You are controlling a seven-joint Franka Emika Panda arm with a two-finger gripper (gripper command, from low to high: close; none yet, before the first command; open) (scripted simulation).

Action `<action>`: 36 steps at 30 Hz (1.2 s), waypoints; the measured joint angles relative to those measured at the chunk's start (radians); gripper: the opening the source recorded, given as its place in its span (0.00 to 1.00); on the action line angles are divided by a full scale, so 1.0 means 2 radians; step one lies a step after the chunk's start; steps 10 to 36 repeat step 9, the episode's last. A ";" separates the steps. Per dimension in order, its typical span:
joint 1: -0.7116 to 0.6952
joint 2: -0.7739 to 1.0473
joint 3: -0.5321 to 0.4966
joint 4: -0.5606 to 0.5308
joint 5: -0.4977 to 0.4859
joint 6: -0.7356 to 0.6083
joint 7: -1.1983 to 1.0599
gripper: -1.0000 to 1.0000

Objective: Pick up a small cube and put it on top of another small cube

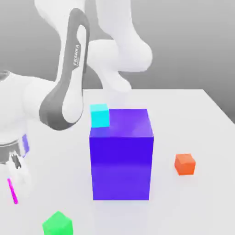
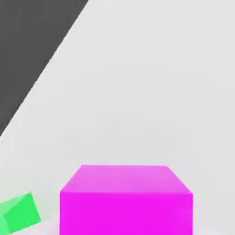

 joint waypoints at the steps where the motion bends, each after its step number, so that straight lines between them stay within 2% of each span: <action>1: 0.009 -0.001 0.008 0.003 -0.007 -0.003 -0.005 0.00; 5: 0.012 0.054 0.023 0.010 -0.002 0.046 -0.018 0.00; 6: 0.011 0.064 0.025 0.010 0.000 0.056 -0.019 1.00; 36: 0.011 0.064 0.025 0.010 0.000 0.056 -0.019 1.00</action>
